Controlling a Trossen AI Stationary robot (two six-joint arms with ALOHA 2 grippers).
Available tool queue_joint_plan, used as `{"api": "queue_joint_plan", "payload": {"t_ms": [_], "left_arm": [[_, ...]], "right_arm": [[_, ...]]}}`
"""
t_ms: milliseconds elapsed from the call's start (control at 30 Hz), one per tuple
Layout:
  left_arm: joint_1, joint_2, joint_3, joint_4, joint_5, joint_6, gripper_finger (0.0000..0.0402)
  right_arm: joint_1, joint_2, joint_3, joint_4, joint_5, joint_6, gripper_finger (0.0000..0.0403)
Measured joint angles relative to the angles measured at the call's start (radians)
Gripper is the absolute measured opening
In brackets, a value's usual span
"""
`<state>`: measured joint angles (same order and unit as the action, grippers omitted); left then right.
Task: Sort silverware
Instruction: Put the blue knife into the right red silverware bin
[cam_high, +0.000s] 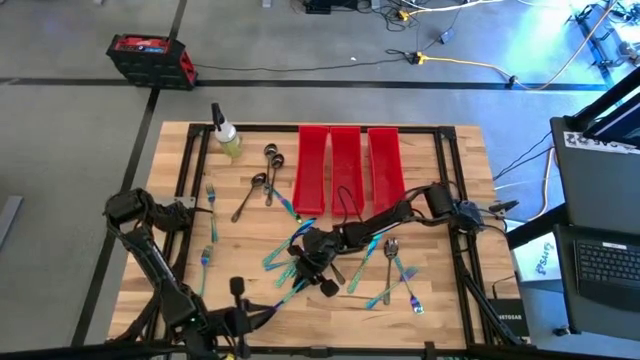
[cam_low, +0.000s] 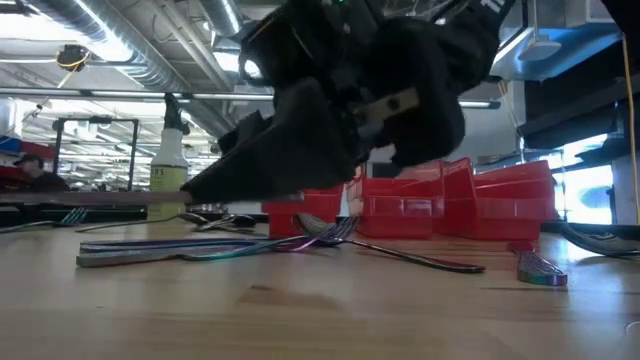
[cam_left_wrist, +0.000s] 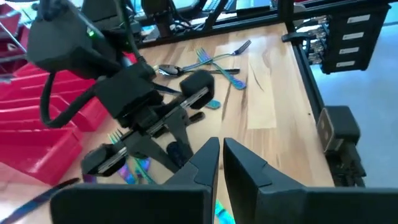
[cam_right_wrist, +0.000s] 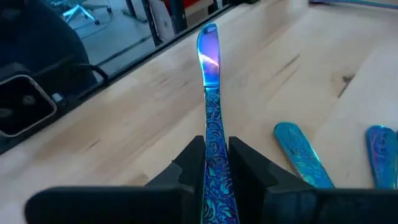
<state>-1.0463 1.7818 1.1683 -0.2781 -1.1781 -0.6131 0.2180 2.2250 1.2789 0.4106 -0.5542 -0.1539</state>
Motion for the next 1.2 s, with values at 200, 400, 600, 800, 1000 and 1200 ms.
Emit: {"api": "queue_joint_plan", "payload": {"t_ms": [200,400,600,800,1000,1200], "left_arm": [[-0.054,-0.095,0.000,-0.001,-0.142,0.075,0.0009],[-0.131,-0.211,0.000,-0.007,-0.259,0.233,0.0009],[-0.170,-0.270,0.000,-0.120,-0.239,0.152,0.0009],[-0.179,-0.295,0.000,-0.278,-0.219,0.060,0.0001],[-0.180,-0.308,0.000,-0.402,-0.125,-0.005,0.0001],[-0.198,-0.308,0.000,-0.469,-0.088,-0.007,0.0001]], "right_arm": [[0.015,-0.055,0.001,-0.080,0.077,0.015,0.0038],[0.033,-0.119,0.002,-0.149,0.169,0.029,0.0038],[0.038,-0.180,0.002,-0.173,0.199,0.079,0.0038],[0.038,-0.236,0.002,-0.190,0.235,0.144,0.0038],[0.043,-0.283,0.003,-0.226,0.299,0.207,0.0038],[0.069,-0.332,0.003,-0.278,0.419,0.212,0.0038]]}}
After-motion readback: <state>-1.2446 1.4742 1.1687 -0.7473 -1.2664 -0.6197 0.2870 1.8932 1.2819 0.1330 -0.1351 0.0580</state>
